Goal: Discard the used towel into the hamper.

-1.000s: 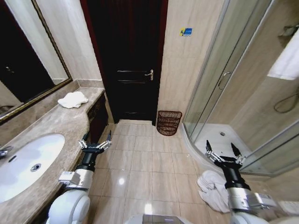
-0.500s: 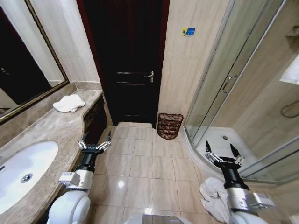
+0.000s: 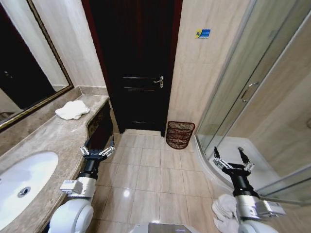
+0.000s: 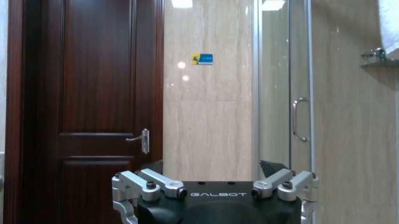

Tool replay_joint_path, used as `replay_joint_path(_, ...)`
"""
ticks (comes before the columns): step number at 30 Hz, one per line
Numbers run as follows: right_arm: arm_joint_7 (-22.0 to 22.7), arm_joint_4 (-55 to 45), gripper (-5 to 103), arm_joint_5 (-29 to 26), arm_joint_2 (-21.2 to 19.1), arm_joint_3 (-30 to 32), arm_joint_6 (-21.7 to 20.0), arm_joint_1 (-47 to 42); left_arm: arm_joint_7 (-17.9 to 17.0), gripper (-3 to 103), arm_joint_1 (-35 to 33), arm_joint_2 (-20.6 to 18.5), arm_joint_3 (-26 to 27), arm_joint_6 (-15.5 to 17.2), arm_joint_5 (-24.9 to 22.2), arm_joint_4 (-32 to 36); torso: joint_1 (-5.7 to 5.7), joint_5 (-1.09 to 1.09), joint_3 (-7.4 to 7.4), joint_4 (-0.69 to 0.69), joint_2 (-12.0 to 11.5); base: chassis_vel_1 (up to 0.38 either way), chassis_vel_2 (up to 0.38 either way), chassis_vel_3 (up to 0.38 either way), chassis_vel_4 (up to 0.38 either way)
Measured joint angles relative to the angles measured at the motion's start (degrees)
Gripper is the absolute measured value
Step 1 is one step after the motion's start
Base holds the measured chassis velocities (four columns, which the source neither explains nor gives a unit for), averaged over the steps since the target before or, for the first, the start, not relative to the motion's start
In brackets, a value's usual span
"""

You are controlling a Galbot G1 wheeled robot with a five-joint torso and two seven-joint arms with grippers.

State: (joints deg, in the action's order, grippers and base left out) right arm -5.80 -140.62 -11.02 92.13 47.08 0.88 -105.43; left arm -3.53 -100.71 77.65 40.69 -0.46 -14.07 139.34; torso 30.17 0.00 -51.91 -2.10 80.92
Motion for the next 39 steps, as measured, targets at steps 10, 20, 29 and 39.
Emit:
replay_joint_path(10,0.0,0.0,100,-0.1,0.0,0.1,0.0,-0.1,0.0,100,-0.4,0.4,0.1,-0.5,0.4,0.1,0.0,0.0,0.0,0.01,0.0,-0.08,0.119,0.133,-0.067)
replay_joint_path(20,0.3,0.0,100,-0.7,-0.3,0.2,-0.1,-0.1,0.0,100,-0.5,0.8,0.0,-0.9,1.2,0.1,0.0,-0.01,0.0,0.0,0.0,-0.055,0.139,0.138,-0.056)
replay_joint_path(29,0.6,0.0,100,-0.9,-0.5,0.3,-0.1,-0.1,-0.1,100,-0.8,1.1,0.2,-1.5,1.8,0.0,0.01,0.0,-0.01,0.0,0.0,-0.045,0.143,0.149,-0.042)
replay_joint_path(39,0.7,0.0,100,-1.1,-0.6,0.3,-0.4,0.1,-0.1,100,-1.0,1.2,0.3,-1.7,2.0,-0.1,0.0,0.01,0.0,-0.01,0.0,-0.045,0.148,0.155,-0.046)
